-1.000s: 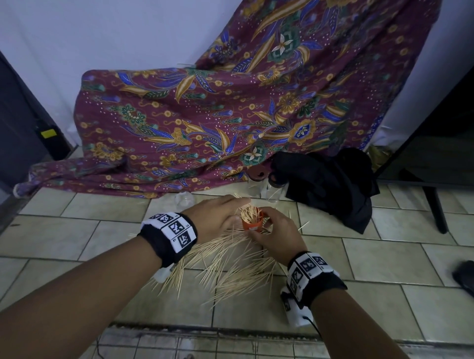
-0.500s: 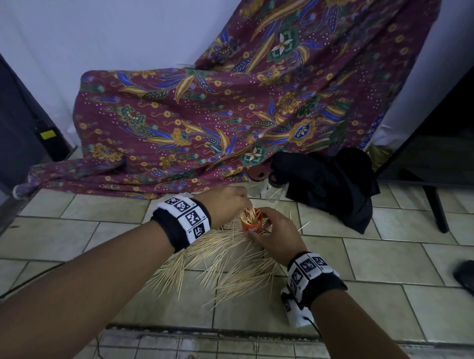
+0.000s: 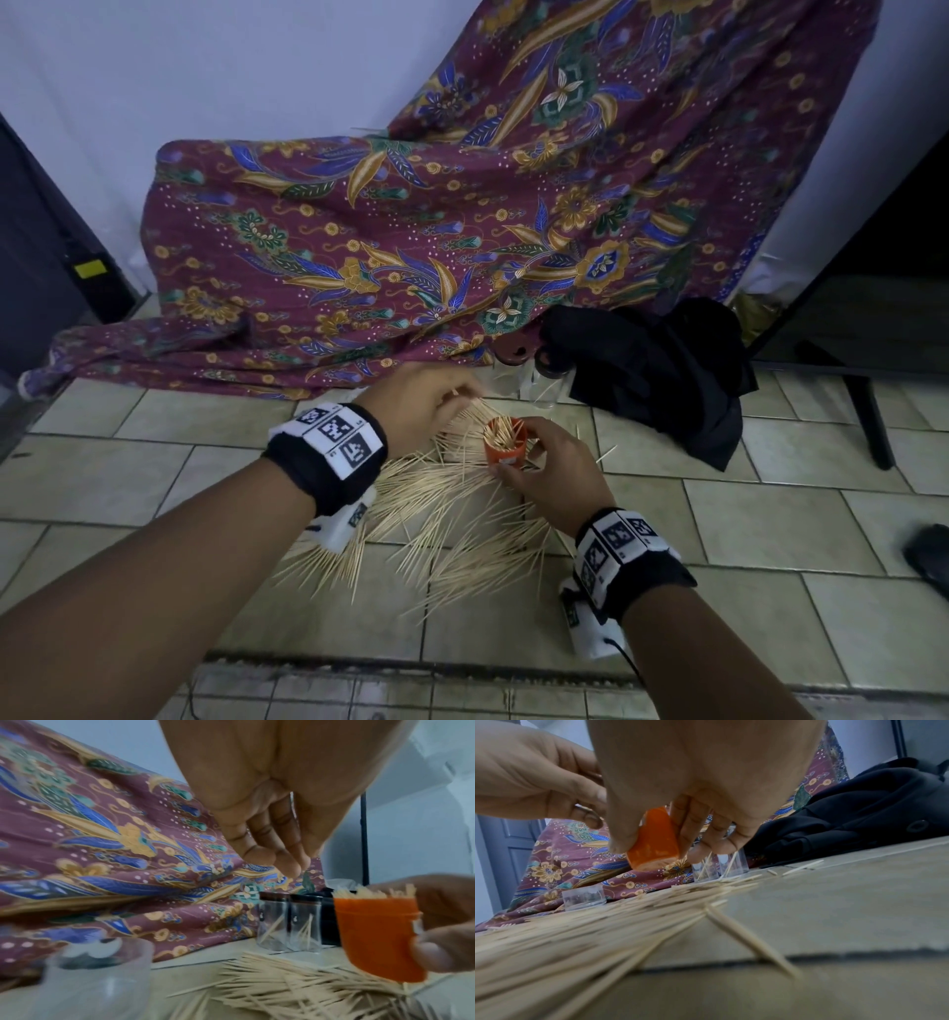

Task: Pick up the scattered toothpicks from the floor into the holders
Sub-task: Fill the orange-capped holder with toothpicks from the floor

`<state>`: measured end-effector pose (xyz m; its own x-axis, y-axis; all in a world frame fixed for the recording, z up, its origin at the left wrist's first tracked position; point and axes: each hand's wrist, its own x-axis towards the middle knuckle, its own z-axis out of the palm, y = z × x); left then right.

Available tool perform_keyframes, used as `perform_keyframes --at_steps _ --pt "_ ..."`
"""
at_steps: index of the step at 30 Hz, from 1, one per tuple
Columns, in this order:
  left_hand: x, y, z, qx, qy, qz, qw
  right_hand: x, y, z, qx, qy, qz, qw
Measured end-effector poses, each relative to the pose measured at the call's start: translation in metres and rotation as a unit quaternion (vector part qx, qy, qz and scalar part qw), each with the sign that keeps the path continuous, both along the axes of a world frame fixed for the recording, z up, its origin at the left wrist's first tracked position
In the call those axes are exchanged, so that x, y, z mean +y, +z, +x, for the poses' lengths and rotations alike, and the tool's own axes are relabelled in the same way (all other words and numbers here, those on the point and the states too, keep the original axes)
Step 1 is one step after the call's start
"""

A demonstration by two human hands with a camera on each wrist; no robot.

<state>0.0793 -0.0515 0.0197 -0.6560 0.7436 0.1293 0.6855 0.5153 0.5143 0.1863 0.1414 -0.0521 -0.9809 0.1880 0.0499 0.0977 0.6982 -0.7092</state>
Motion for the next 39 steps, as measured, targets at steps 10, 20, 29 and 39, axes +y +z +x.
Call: perform_keyframes --at_steps 10,20,29,39 --pt "-0.034 -0.039 0.015 0.054 -0.035 -0.382 0.922 -0.006 0.004 -0.003 -0.015 0.001 -0.005 1.0" --pt "-0.027 -0.05 0.022 0.123 -0.027 -0.383 0.915 -0.007 0.007 0.0 -0.014 0.001 -0.002 1.0" --pt "-0.024 -0.045 0.016 0.104 -0.008 -0.339 0.935 -0.007 0.009 -0.001 -0.023 -0.003 -0.001 1.0" --pt "-0.027 -0.015 -0.002 -0.012 0.064 -0.159 0.985 -0.006 0.008 -0.004 -0.02 -0.005 -0.002 1.0"
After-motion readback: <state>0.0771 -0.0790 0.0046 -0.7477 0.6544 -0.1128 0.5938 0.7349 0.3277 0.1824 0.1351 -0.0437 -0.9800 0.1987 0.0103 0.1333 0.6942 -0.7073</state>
